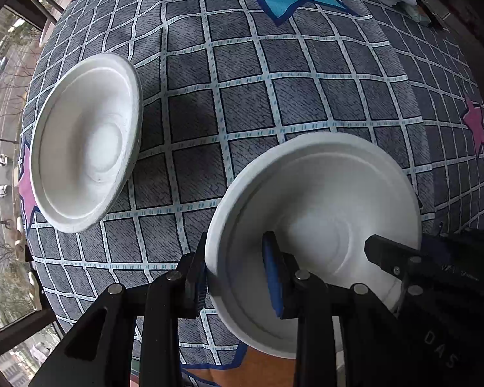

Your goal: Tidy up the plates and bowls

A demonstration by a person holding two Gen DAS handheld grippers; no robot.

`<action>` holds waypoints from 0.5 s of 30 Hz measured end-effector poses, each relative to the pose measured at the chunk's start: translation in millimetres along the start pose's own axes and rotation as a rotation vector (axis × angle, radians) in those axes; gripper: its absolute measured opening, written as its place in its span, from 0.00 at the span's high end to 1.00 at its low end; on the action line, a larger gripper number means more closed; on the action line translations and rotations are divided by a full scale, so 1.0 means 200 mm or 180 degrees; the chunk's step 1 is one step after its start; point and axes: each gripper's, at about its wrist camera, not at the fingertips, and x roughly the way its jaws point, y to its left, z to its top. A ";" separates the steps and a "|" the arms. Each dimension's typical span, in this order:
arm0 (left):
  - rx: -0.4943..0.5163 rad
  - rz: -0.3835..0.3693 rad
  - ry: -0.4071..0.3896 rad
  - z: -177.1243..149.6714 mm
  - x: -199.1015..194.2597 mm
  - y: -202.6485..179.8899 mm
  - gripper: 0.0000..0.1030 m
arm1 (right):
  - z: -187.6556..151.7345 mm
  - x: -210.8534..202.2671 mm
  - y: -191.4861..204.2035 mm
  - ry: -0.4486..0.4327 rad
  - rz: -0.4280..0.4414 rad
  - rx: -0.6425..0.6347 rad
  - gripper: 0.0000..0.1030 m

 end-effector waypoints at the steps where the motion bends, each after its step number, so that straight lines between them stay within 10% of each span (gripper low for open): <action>1: 0.0021 -0.0001 -0.0005 0.02 0.00 -0.04 0.67 | 0.00 -0.01 -0.04 -0.0008 0.0001 0.0034 0.79; 15: 0.0097 0.0075 -0.0039 0.07 -0.02 -0.30 0.61 | -0.07 0.01 -0.27 0.0016 0.0220 0.0258 0.80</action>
